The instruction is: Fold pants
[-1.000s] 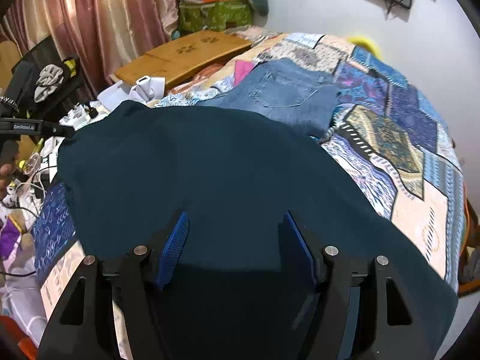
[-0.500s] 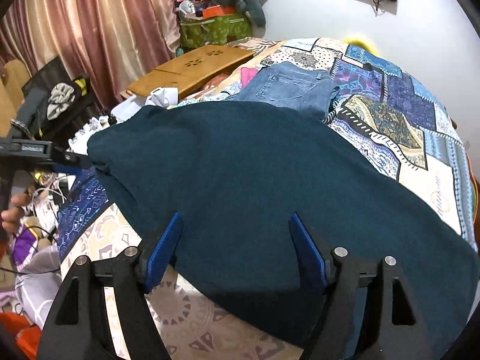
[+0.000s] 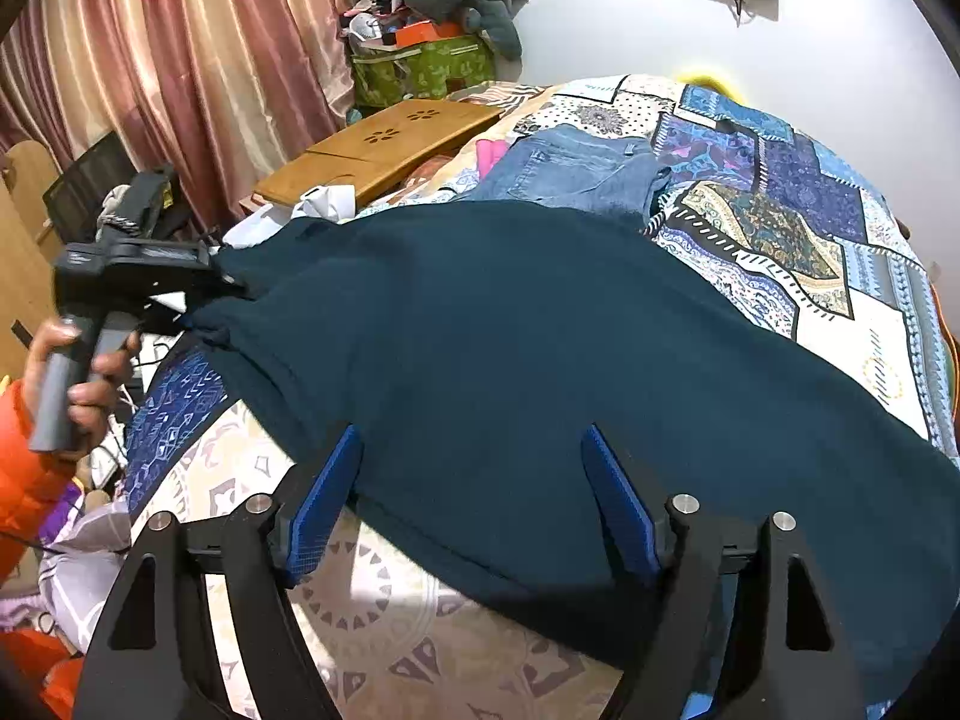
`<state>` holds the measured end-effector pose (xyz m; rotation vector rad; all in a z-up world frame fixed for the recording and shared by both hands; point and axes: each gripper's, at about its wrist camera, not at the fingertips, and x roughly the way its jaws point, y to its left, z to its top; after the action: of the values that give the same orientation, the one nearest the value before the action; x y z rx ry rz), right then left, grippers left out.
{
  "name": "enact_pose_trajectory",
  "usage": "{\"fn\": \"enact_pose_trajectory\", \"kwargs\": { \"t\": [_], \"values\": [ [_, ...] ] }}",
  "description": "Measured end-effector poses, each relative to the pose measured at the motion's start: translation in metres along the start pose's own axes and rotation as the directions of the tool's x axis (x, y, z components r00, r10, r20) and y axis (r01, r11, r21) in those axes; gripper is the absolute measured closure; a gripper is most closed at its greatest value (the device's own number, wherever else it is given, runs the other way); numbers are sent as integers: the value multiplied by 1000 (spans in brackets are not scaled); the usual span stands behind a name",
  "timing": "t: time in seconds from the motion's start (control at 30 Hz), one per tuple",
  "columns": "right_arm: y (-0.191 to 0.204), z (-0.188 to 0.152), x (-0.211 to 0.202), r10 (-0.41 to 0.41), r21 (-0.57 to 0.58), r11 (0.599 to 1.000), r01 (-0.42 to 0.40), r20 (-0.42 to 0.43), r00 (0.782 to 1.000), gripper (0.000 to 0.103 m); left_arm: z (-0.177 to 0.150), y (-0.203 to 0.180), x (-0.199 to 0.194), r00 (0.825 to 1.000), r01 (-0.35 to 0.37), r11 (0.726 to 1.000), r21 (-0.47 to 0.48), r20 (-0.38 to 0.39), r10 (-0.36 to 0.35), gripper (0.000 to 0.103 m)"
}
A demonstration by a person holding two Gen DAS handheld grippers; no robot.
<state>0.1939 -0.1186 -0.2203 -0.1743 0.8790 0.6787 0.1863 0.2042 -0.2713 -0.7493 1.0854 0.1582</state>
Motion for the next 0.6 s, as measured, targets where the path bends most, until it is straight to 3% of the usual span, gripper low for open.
{"fn": "enact_pose_trajectory", "kwargs": {
  "t": [0.1,0.2,0.27,0.47,0.6],
  "values": [
    [-1,-2,-4,22,13,1000,-22,-10,1000,28,1,-7,-14,995,-53,996,69,90,47,71],
    [-5,-1,-11,18,29,999,-18,-17,1000,28,0,-21,-38,967,-161,972,173,226,120,72],
    [-14,0,-16,16,68,998,-15,-11,1000,28,3,-24,-45,950,-209,957,200,273,150,72],
    [-72,-7,-31,-61,275,960,57,9,998,28,17,-4,-43,917,-310,936,169,312,247,72],
    [-112,-30,-34,-136,385,911,147,-54,989,28,19,13,-23,919,-352,918,181,253,302,70]
  ]
}}
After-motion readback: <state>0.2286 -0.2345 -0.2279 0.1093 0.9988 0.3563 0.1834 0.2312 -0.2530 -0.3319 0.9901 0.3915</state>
